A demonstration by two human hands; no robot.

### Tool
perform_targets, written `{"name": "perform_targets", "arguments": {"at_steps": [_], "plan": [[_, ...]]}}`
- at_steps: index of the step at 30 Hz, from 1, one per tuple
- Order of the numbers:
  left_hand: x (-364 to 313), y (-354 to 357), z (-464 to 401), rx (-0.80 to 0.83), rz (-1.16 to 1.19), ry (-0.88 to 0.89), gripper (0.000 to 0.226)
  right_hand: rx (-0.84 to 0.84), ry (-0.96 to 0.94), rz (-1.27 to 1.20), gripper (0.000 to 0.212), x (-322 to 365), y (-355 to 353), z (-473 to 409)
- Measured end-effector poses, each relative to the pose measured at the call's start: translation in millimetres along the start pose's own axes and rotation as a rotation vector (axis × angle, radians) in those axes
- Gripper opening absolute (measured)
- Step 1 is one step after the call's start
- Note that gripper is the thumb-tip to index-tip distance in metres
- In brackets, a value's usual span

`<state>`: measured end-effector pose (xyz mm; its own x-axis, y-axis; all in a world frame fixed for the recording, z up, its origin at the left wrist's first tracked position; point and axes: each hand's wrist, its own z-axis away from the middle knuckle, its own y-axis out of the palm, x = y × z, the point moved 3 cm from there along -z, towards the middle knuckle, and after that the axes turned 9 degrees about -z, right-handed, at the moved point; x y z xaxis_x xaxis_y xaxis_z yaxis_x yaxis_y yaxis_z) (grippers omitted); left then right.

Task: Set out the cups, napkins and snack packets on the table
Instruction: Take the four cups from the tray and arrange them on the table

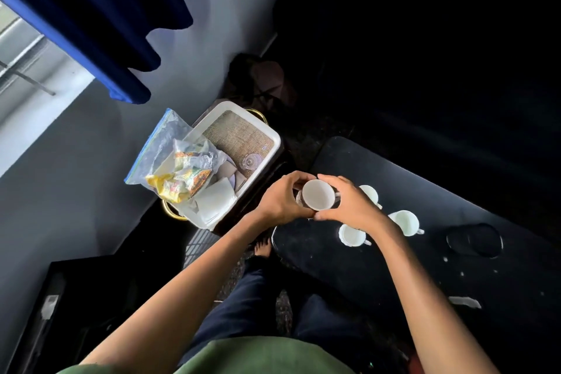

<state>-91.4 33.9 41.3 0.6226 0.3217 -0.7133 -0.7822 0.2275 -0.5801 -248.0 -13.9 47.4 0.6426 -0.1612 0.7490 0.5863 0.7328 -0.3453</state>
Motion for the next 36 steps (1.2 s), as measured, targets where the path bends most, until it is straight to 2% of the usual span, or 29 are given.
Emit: {"name": "perform_targets", "arguments": {"at_steps": [9, 13, 17, 22, 31, 36], "plan": [[-42, 77, -5, 0.118, -0.202, 0.108, 0.066, -0.267, 0.02, 0.17, 0.048, -55, -19, 47], [-49, 128, -6, 0.276, -0.343, 0.143, 0.067, -0.359, 0.101, 0.186, 0.056, -113, -21, 64], [-52, 180, -7, 0.491, -0.493, 0.153, 0.081, -0.404, 0.179, 0.191, 0.07, -173, -19, 77], [-55, 235, -19, 0.672, -0.544, 0.103, 0.086, -0.441, 0.261, 0.23, 0.078, -226, -13, 78], [-39, 286, -60, 0.772, -0.506, -0.088, 0.085, -0.459, 0.325, 0.169, 0.076, -289, 1, 45], [-24, 295, -65, 0.782, -0.524, -0.12, 0.082, -0.439, 0.388, 0.187, 0.072, -301, 6, 36]]}}
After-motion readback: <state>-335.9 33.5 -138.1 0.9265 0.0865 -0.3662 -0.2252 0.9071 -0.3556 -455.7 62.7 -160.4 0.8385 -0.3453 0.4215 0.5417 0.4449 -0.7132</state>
